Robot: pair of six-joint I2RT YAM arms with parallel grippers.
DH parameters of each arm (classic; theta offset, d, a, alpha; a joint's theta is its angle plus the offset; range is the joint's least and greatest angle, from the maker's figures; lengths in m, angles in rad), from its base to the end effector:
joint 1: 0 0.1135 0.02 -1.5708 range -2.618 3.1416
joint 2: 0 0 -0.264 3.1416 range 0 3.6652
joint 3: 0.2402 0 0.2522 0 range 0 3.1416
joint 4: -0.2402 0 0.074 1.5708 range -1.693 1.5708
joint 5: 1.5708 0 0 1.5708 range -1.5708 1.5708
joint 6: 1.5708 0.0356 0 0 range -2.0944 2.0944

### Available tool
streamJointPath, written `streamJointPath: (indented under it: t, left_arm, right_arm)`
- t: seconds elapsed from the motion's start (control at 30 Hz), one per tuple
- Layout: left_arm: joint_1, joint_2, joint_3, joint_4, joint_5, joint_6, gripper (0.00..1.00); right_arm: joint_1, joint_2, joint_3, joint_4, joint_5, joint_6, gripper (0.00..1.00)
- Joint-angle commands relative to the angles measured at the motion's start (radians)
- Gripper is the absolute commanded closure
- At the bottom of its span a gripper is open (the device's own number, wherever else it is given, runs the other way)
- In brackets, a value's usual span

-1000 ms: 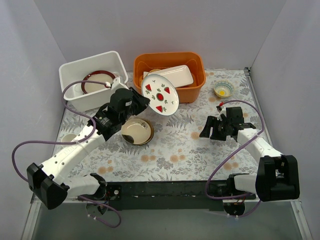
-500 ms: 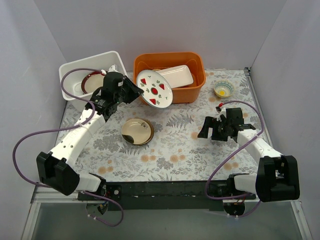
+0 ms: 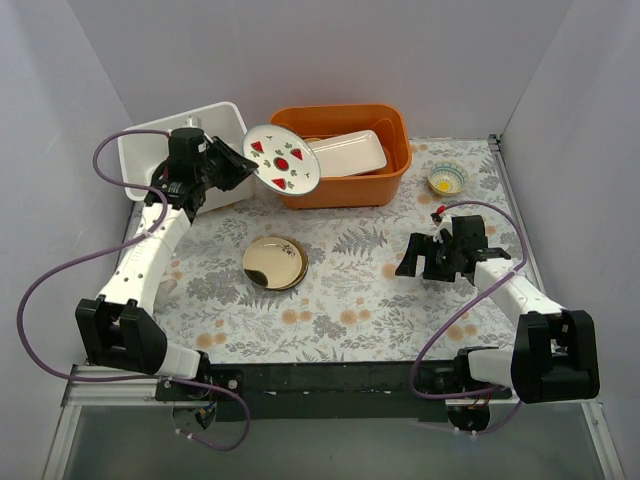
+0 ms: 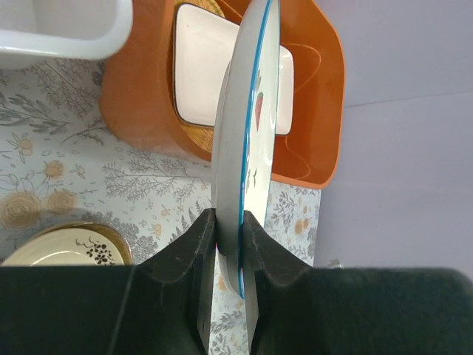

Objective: Place the plates into the plastic bin on the countertop
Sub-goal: Place the plate in the plastic bin.

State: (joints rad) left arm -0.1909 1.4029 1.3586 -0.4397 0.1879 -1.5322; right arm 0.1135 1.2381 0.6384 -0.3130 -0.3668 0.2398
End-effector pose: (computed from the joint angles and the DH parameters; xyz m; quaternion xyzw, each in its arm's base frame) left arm 0.3126 -0.0672 0.3722 -0.4916 0.6978 -0.4429 0.2743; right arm 0.2325 0.0393 0.1895 -0.0001 0.9323 0.2257 0.2825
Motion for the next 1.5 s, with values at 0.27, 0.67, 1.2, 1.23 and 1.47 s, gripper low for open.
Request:
streamJointPath:
  t: [0.27, 0.67, 1.2, 1.23, 1.47]
  left_arm:
    - [0.189, 0.027, 0.096, 0.16, 0.212, -0.032, 1.0]
    - [0.384, 0.025, 0.031, 0.24, 0.285, -0.101, 1.0]
    - [0.515, 0.047, 0.005, 0.254, 0.303, -0.068, 1.0]
    - [0.519, 0.054, 0.005, 0.254, 0.301, -0.066, 1.0]
    - [0.548, 0.103, 0.013, 0.265, 0.303, -0.059, 1.0]
  right_arm:
    - [-0.001, 0.024, -0.02, 0.029, -0.008, -0.027, 0.02]
    - [0.0, 0.055, -0.019, 0.031, -0.004, -0.036, 0.02]
    - [0.0, 0.073, -0.029, 0.034, -0.02, -0.046, 0.02]
    - [0.0, 0.07, -0.031, 0.037, -0.021, -0.045, 0.02]
    - [0.0, 0.083, -0.039, 0.041, -0.017, -0.05, 0.02]
